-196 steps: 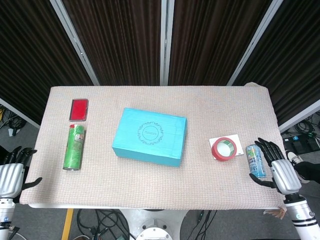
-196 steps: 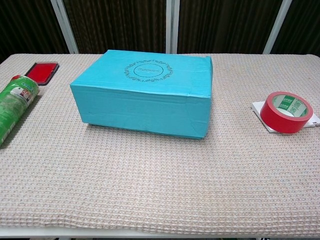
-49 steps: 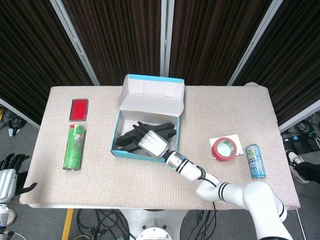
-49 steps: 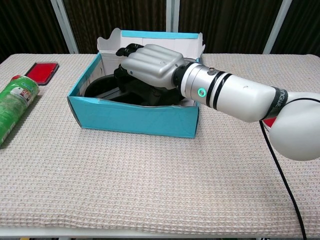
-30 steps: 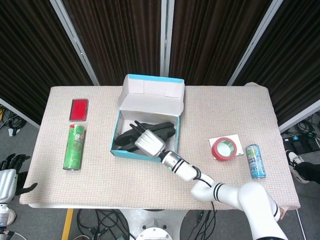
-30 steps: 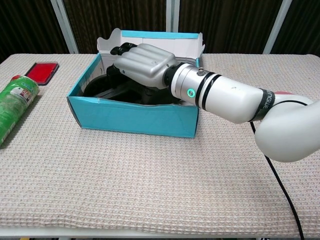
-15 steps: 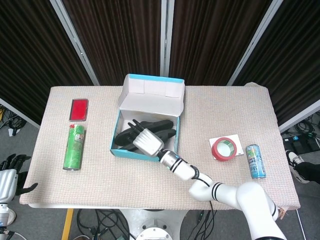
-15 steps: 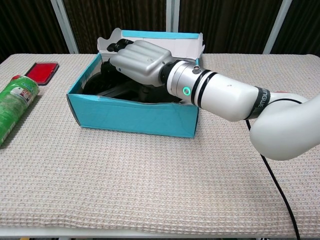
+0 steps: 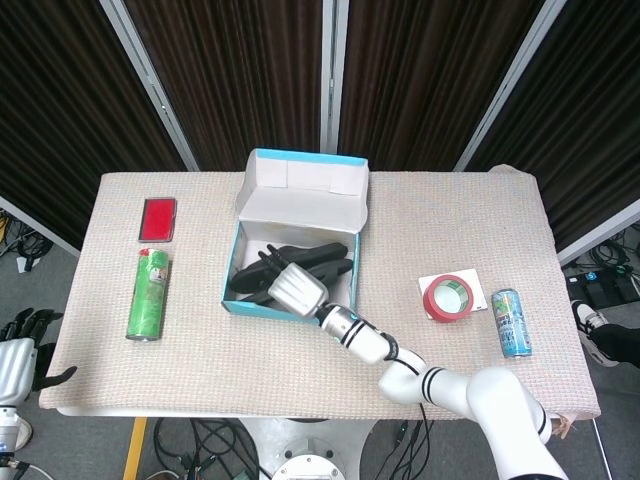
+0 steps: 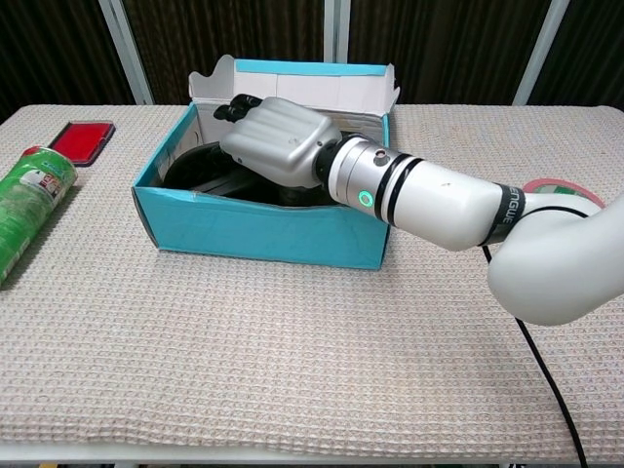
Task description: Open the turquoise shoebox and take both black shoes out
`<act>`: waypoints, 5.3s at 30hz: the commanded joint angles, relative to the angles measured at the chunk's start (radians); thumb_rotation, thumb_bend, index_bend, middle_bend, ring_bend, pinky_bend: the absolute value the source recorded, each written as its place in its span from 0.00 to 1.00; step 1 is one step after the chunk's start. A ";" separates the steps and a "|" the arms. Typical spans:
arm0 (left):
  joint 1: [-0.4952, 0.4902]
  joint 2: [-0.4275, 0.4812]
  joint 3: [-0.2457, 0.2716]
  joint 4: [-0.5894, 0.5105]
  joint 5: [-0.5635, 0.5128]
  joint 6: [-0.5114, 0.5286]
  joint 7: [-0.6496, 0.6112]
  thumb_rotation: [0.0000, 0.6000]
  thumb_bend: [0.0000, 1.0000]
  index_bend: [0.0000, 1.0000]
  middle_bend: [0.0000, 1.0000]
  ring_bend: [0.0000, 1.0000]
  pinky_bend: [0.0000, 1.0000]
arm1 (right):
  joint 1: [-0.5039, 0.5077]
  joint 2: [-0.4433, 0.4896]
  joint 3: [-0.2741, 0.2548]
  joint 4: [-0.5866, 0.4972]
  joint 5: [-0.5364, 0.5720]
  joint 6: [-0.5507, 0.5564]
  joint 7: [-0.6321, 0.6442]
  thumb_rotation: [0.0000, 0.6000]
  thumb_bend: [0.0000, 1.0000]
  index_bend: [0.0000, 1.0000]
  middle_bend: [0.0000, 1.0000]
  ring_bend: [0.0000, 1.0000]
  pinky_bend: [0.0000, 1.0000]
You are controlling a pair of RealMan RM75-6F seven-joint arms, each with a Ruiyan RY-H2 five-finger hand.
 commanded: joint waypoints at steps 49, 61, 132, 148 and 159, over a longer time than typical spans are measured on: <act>-0.039 0.018 -0.011 -0.023 0.039 -0.006 0.010 1.00 0.02 0.22 0.16 0.08 0.17 | -0.388 0.507 0.085 -0.202 0.392 0.019 0.363 1.00 0.55 0.61 0.52 0.13 0.00; -0.073 0.066 -0.018 -0.066 0.083 -0.009 0.018 1.00 0.02 0.22 0.16 0.08 0.17 | -0.301 0.445 0.067 -0.039 0.448 -0.278 0.351 1.00 0.17 0.00 0.01 0.00 0.00; -1.108 -0.554 -0.142 0.184 -0.847 -0.485 0.684 1.00 0.28 0.53 0.60 0.61 0.78 | -0.530 0.914 0.116 -0.655 0.325 0.123 0.407 1.00 0.10 0.00 0.00 0.00 0.00; -0.963 -0.392 -0.208 -0.023 -0.482 -0.408 0.368 1.00 0.37 0.57 0.65 0.64 0.82 | -0.540 0.920 0.123 -0.660 0.309 0.143 0.433 1.00 0.10 0.00 0.00 0.00 0.00; -0.787 -0.145 -0.273 -0.240 -0.487 -0.243 0.282 1.00 0.37 0.55 0.63 0.64 0.82 | -0.548 0.931 0.124 -0.672 0.291 0.156 0.448 1.00 0.10 0.00 0.00 0.00 0.00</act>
